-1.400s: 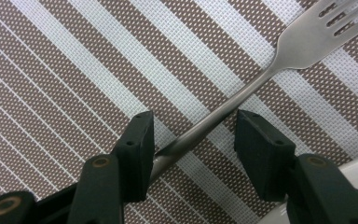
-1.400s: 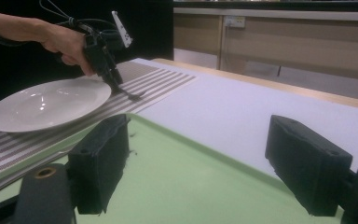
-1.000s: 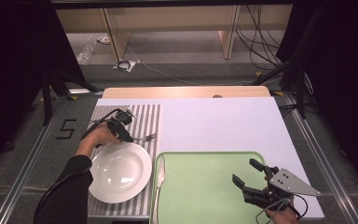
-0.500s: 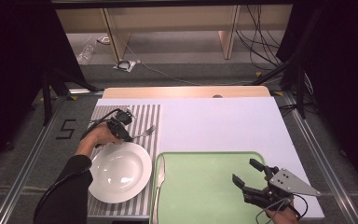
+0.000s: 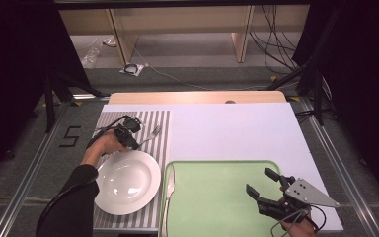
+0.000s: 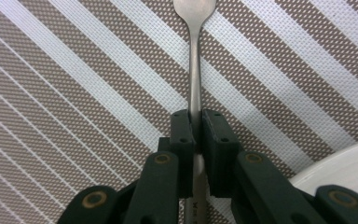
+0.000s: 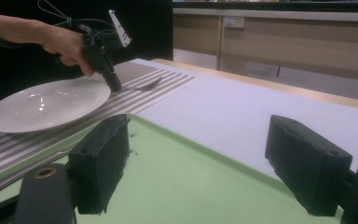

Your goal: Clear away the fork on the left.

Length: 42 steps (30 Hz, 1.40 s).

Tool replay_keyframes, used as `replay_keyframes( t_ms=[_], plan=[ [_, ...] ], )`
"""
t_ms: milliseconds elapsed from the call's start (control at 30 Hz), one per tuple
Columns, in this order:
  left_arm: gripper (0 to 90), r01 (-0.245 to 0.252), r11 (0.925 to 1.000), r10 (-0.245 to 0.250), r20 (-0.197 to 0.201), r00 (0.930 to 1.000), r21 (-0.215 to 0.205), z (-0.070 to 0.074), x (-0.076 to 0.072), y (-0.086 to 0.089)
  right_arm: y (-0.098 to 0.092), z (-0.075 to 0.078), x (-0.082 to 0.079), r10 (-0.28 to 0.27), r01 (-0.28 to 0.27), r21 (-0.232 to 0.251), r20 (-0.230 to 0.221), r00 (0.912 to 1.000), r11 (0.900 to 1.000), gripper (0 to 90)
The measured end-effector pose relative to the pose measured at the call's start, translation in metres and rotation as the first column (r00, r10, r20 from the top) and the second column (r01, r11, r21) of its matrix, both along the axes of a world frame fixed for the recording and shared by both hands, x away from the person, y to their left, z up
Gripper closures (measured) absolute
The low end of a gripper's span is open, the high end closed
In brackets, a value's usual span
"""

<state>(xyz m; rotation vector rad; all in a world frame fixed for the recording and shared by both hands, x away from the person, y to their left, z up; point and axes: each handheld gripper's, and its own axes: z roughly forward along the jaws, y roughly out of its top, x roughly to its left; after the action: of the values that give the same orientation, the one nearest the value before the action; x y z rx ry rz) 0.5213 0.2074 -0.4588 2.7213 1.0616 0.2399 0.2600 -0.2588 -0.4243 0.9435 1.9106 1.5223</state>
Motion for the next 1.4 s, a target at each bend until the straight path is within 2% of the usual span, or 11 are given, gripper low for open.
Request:
replay_keyframes(
  t_ms=[233, 433, 533, 667, 833, 1000, 1133, 1167, 1233, 1333, 1400],
  plan=[
    [82.5, -0.016, 0.9996, 0.014, 0.091, 0.9958, 0.023, 0.012, 0.000, 0.005, 0.000, 0.000, 0.000, -0.001, 0.001, 0.000, 0.000, 1.0000, 1.000, 22.3],
    [82.5, -0.031, 0.9988, 0.024, 0.173, 0.9846, 0.039, 0.024, -0.001, 0.011, 0.000, 0.000, 0.000, -0.001, 0.001, -0.002, 0.000, 1.0000, 1.000, 22.3],
    [82.5, -0.035, 0.9983, 0.025, 0.197, 0.9801, 0.047, 0.030, -0.002, 0.012, 0.000, 0.000, 0.000, -0.001, 0.001, -0.002, 0.001, 1.0000, 1.000, 22.3],
    [82.5, -0.035, 0.9983, 0.025, 0.202, 0.9791, 0.047, 0.036, -0.004, 0.012, 0.000, 0.000, 0.000, -0.001, 0.001, -0.003, 0.001, 1.0000, 1.000, 22.3],
    [82.5, -0.048, 0.9987, 0.043, 0.207, 0.9774, 0.019, 0.052, -0.013, 0.006, 0.000, 0.000, 0.000, -0.001, 0.001, -0.004, 0.000, 1.0000, 1.000, 22.3],
    [82.5, -0.063, 0.9976, 0.068, 0.205, 0.9763, -0.029, 0.065, -0.023, -0.002, 0.000, 0.000, 0.000, -0.002, 0.002, -0.004, 0.001, 1.0000, 1.000, 22.3],
    [82.5, -0.071, 0.9940, 0.087, 0.208, 0.9742, -0.084, 0.075, -0.033, -0.010, 0.000, 0.000, 0.000, -0.002, 0.002, -0.004, 0.001, 1.0000, 1.000, 22.3],
    [82.5, -0.065, 0.9942, 0.082, 0.209, 0.9744, -0.085, 0.077, -0.035, -0.012, 0.000, 0.000, -0.001, -0.004, 0.004, -0.009, -0.002, 1.0000, 1.000, 22.3],
    [82.5, -0.066, 0.9908, 0.090, 0.209, 0.9738, -0.118, 0.081, -0.041, -0.015, 0.000, 0.000, -0.001, -0.003, 0.003, -0.005, 0.000, 1.0000, 1.000, 22.3],
    [82.5, -0.055, 0.9877, 0.084, 0.206, 0.9748, -0.146, 0.087, -0.049, -0.021, 0.000, 0.000, -0.001, -0.005, 0.005, -0.006, -0.001, 1.0000, 1.000, 22.3],
    [82.5, -0.038, 0.9876, 0.068, 0.198, 0.9779, -0.152, 0.091, -0.056, -0.025, 0.000, 0.000, -0.001, -0.003, 0.003, -0.005, 0.000, 1.0000, 1.000, 22.3]
  ],
)
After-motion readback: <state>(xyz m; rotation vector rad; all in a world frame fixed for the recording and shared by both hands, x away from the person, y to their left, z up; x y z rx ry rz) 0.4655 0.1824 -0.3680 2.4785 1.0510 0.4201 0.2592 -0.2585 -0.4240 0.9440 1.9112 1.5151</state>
